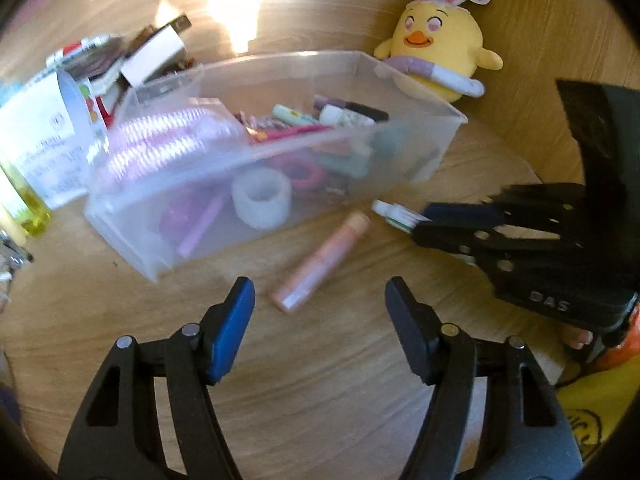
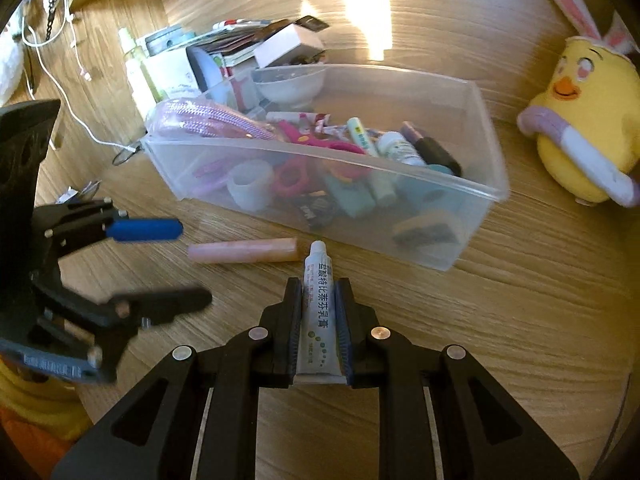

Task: Organize objects
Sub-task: 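Grasp the white toothpaste tube with the right tool while the left tool grasps the pink lip tube, then lower both tubes into the clear box and open both tools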

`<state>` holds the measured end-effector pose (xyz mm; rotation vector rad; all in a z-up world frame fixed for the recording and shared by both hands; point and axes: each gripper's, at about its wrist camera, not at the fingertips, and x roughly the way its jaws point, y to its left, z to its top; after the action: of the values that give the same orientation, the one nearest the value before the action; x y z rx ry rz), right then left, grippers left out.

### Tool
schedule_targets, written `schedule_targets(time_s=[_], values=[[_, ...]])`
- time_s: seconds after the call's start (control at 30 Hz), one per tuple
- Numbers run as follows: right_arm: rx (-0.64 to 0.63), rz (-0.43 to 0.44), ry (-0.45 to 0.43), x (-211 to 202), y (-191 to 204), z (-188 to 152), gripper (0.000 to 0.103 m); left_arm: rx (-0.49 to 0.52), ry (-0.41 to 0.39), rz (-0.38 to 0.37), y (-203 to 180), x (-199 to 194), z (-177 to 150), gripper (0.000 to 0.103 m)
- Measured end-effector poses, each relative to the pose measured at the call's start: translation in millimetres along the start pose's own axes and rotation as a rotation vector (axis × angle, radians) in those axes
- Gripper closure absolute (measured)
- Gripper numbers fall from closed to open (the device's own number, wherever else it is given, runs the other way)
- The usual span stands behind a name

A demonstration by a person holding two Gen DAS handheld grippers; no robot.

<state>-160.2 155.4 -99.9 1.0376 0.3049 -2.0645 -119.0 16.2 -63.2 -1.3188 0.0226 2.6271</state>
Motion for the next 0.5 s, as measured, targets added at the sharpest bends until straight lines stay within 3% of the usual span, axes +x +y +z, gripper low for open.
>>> schedule_targets(time_s=[0.2,0.3,0.47,0.5], values=[[0.034,-0.004,-0.020,-13,-8,-7,0.088,0.077,0.043,0.020,-9,26,11,0.036],[0.039,-0.010,-0.030,-20,-9,-11,0.088,0.119,0.046,0.014,-18,31,5,0.048],[0.047,-0.014,-0.035,-24,-9,-16,0.088,0.108,0.039,0.019,-23,29,-3,0.075],[0.050,-0.011,-0.039,-25,-9,-16,0.088,0.107,0.036,0.023,-24,28,-6,0.084]])
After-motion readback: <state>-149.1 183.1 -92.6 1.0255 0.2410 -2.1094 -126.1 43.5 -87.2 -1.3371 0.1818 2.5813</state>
